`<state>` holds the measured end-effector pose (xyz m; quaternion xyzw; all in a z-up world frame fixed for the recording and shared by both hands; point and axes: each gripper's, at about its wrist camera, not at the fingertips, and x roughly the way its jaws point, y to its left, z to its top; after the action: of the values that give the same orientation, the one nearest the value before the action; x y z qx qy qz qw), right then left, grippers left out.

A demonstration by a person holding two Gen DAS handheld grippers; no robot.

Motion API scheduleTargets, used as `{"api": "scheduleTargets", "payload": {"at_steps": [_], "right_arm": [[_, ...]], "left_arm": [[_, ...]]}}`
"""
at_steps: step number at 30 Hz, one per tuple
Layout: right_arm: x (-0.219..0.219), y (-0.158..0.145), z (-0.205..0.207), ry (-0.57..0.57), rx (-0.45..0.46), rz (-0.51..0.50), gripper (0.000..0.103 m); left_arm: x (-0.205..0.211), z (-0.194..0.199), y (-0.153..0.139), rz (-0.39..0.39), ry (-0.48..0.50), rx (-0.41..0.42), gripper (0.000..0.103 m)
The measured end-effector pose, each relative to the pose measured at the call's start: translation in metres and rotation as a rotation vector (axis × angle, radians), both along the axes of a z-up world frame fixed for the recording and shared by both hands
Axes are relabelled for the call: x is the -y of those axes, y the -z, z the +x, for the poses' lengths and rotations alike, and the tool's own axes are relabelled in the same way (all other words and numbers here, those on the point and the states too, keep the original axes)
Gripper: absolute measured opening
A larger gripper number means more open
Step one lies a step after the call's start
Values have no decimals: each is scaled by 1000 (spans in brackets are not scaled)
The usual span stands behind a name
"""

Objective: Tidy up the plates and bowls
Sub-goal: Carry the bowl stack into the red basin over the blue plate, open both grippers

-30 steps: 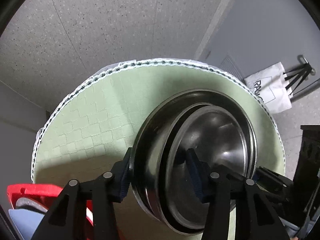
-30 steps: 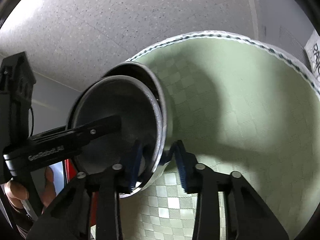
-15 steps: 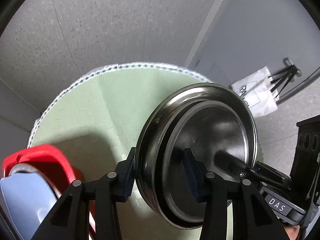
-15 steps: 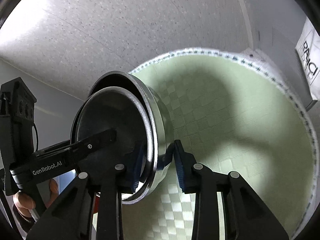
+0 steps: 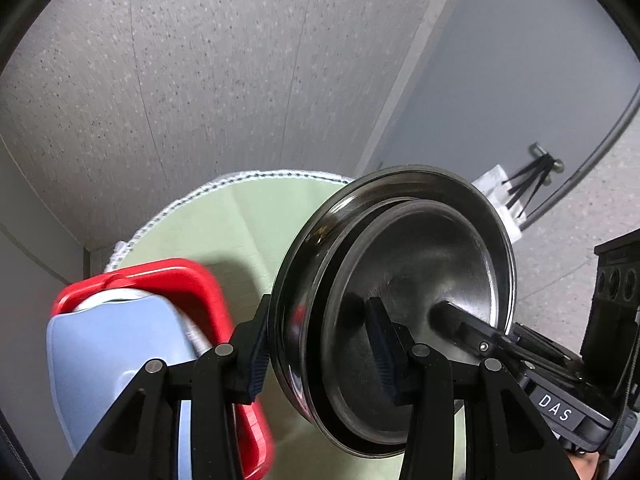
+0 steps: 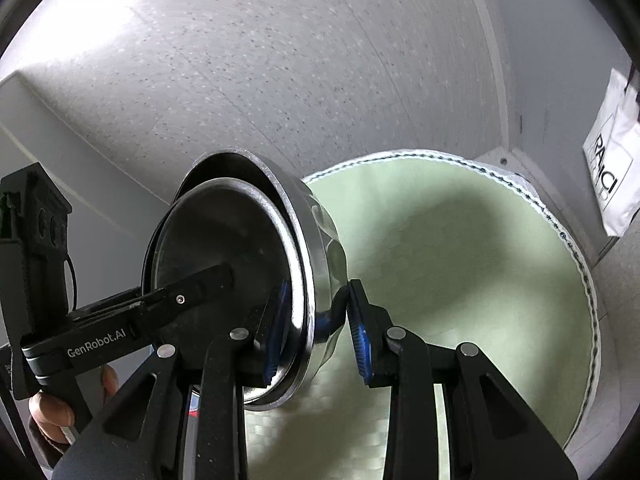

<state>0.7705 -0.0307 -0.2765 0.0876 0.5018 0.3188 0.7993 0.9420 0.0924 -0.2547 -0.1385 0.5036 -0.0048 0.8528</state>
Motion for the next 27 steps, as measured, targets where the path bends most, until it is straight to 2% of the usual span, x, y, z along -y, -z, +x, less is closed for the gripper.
{"api": "scheduleTargets", "payload": {"at_steps": [4, 8, 16, 21, 27], "right_arm": [[-25, -14, -35, 16, 30, 9, 30], [-65, -13, -75, 21, 28, 16, 30], [-126, 11, -124, 13, -24, -26, 30], [-153, 35, -134, 11, -60, -86, 30], [-169, 52, -127, 14, -68, -155, 31]], "left_arm": [[-40, -48, -17, -3, 16, 26, 41], [-89, -93, -24, 10, 17, 33, 41], [-165, -162, -5, -9, -1, -28, 41], [-193, -171, 18, -41, -9, -78, 41], [-211, -145, 41, -64, -10, -119, 41]]}}
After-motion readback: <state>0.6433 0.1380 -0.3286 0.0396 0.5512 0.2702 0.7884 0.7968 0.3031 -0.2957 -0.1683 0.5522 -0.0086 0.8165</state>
